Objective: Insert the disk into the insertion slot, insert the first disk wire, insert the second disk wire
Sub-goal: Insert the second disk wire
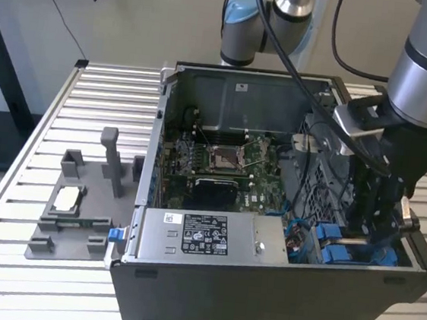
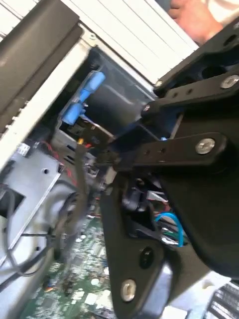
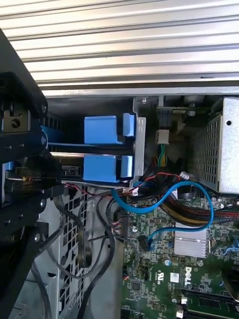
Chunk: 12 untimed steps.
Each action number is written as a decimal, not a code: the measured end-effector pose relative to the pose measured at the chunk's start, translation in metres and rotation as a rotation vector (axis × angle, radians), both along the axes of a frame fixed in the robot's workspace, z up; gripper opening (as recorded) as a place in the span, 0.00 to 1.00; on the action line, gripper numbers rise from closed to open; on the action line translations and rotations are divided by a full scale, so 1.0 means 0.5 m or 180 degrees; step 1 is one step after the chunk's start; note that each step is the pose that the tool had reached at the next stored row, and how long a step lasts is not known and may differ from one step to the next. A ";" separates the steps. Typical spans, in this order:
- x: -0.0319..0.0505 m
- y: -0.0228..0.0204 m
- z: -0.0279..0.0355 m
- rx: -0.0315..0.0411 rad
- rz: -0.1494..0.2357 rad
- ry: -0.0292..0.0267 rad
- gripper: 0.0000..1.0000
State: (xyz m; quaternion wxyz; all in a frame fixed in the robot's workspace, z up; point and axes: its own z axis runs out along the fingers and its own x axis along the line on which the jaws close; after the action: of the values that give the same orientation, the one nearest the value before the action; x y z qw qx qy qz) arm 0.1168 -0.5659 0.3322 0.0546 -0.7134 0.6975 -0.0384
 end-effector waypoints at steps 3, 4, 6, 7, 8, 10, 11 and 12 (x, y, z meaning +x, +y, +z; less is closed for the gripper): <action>0.000 -0.0002 0.009 0.0000 -0.0001 0.0011 0.24; 0.000 -0.0002 0.014 -0.0002 -0.0001 0.0019 0.24; 0.000 -0.0002 0.024 -0.0002 -0.0001 0.0034 0.24; 0.001 -0.0002 0.028 -0.0003 -0.0001 0.0041 0.24; 0.001 -0.0002 0.032 -0.0002 -0.0001 0.0049 0.24; 0.001 -0.0002 0.042 -0.0002 -0.0001 0.0063 0.24; 0.001 -0.0002 0.048 -0.0002 -0.0001 0.0069 0.24; 0.001 -0.0002 0.054 -0.0002 -0.0001 0.0073 0.24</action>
State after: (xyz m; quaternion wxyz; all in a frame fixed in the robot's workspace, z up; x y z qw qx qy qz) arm 0.1174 -0.5661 0.3593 0.0464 -0.7137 0.6982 -0.0304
